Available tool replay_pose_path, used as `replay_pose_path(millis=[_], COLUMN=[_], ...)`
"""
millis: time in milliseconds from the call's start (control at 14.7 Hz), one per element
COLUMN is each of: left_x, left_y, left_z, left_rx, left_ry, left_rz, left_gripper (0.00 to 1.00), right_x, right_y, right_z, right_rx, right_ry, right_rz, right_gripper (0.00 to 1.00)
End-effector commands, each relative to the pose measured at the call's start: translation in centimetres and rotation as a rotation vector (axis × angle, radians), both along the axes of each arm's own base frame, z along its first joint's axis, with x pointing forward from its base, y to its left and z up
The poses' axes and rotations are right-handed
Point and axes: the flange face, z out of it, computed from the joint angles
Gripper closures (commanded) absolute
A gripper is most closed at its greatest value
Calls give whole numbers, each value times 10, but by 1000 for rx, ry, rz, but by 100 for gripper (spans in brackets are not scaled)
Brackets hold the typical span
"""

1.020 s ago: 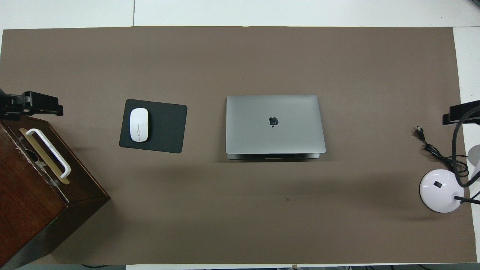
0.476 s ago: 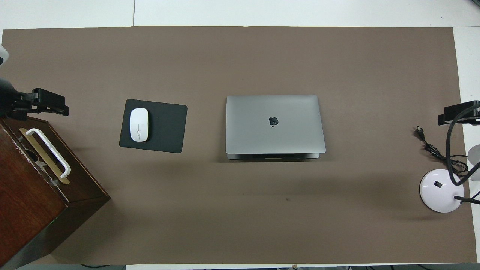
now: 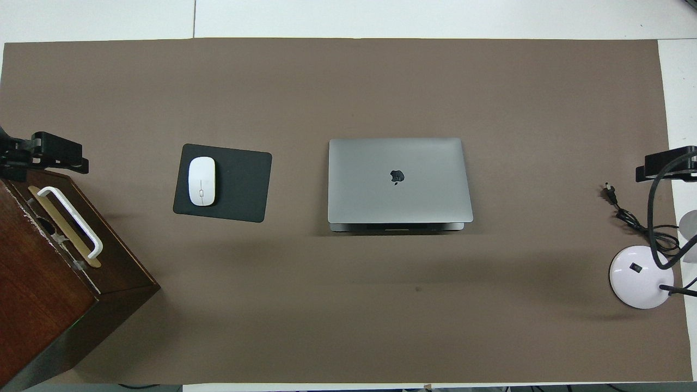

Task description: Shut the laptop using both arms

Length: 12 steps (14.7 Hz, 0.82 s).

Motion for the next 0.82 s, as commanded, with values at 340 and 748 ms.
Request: replay_pose_path(millis=[340,748], left_x=[-27,-26], left_y=[2,2], left_z=[3,4], left_rx=[-3,-3], left_ry=[22,11], left_rz=[15,9], left_gripper=[0,0], right_x=[-5,-5], right_y=[0,0], right_z=[0,0], right_rx=[-7,-7], right_ry=[-13,-14], right_rz=[-1,-1], right_gripper=[0,0])
